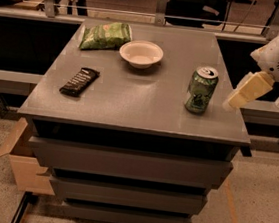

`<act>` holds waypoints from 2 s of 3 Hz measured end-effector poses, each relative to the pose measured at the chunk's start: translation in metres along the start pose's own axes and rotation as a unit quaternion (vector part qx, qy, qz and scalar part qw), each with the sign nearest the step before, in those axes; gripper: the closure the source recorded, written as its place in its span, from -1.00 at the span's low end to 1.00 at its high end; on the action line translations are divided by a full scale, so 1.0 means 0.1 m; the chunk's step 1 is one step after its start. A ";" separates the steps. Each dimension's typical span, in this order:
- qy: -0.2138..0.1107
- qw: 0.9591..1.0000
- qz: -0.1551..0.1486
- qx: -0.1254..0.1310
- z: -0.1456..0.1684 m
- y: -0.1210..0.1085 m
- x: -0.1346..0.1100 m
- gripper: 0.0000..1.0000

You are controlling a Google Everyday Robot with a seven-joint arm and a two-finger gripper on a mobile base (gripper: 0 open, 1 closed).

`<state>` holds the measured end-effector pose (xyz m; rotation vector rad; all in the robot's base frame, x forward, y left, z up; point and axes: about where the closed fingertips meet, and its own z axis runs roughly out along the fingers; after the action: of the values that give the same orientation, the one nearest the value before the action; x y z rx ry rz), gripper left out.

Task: Move green can near paper bowl

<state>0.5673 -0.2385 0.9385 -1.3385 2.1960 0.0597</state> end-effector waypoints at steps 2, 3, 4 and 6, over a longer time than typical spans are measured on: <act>-0.062 0.997 0.033 -0.018 0.41 -0.12 -0.15 -1.00; -0.088 0.995 0.033 -0.024 0.49 -0.10 -0.29 -1.00; -0.101 0.994 0.033 -0.031 0.54 -0.06 -0.38 -1.00; -0.114 0.991 0.046 -0.054 0.68 -0.01 -0.49 -0.04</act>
Offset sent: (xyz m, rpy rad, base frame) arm 0.0498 0.0292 -0.0307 0.2327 -0.0353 -0.0134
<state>0.6151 -0.1780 0.9049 -1.2207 2.0827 0.3548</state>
